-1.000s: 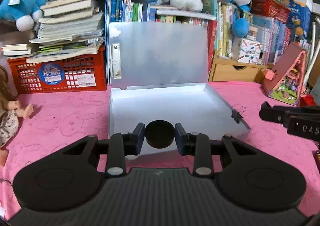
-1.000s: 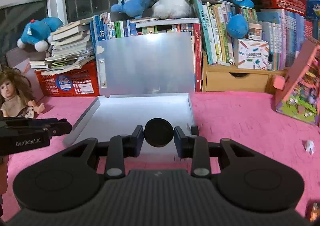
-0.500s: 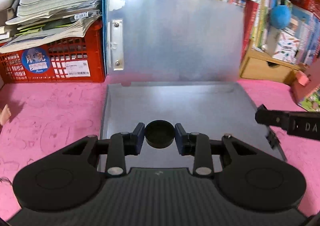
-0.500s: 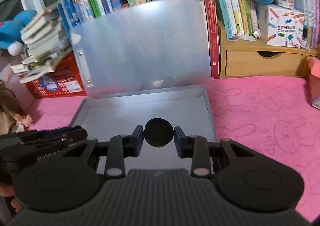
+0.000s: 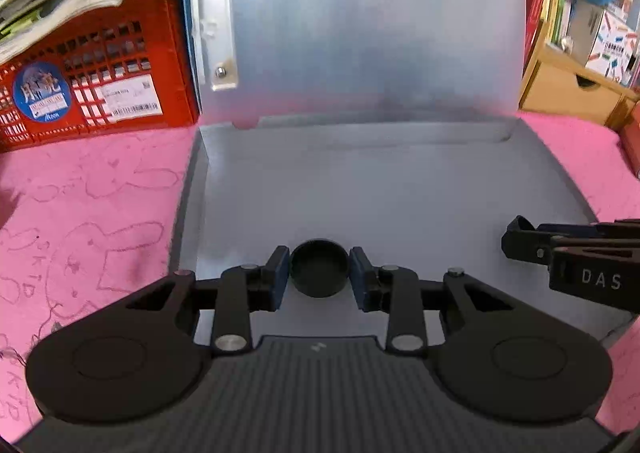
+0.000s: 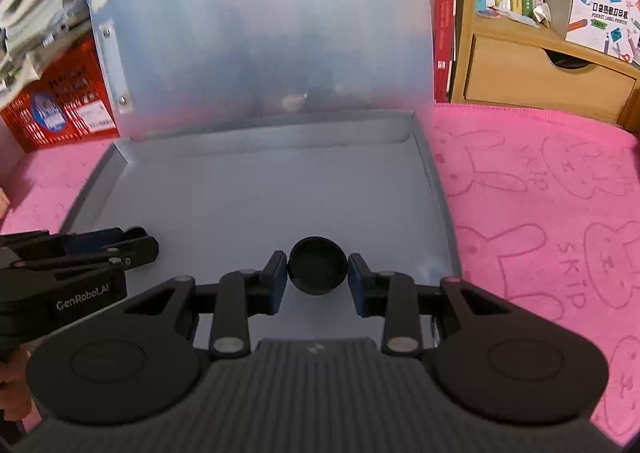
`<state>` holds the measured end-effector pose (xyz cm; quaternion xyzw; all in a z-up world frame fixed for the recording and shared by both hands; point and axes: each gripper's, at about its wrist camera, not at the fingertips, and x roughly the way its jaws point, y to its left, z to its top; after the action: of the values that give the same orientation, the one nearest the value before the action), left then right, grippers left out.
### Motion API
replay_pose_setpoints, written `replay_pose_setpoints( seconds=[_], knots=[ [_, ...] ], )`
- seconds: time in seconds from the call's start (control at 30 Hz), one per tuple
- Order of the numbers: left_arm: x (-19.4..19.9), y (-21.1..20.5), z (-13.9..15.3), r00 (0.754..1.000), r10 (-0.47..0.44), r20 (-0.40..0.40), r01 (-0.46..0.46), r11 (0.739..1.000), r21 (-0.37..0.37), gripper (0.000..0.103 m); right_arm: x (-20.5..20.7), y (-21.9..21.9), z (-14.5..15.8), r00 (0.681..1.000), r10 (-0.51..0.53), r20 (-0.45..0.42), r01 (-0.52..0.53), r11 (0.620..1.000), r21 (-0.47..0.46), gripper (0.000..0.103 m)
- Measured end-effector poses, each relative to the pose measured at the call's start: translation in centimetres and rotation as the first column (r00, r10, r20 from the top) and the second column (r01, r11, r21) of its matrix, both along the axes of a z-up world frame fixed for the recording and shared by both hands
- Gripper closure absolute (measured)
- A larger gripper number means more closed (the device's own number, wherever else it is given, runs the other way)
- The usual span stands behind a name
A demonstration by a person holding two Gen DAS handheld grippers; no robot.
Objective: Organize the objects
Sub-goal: 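Carry both pucks into the silver box and open both grippers, then lift both grippers out of the silver box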
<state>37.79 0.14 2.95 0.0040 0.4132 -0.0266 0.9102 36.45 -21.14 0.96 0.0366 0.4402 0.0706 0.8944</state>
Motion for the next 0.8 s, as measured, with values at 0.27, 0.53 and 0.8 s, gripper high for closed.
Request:
replay_pose_setpoints(
  seconds=[0.27, 0.53, 0.8],
  knots=[
    [-0.2, -0.6, 0.0, 1.0, -0.012, 0.01, 0.012, 0.999, 0.03, 0.065, -0.1, 0.4, -0.5, 1.0, 0.02, 0.001, -0.02, 0.999, -0.041, 0.058],
    [-1.1, -0.3, 1.4, 0.999, -0.01, 0.04, 0.011, 1.0, -0.011, 0.045, -1.3, 0.5, 0.8, 0.998, 0.023, 0.059, -0.022, 1.0, -0.014, 0.038],
    [-3.9, -0.2, 4.6, 0.995, -0.022, 0.099, 0.022, 1.0, 0.003, 0.036, -4.6, 0.5, 4.0, 0.989, 0.036, 0.143, -0.032, 0.999, -0.034, 0.033]
  ],
)
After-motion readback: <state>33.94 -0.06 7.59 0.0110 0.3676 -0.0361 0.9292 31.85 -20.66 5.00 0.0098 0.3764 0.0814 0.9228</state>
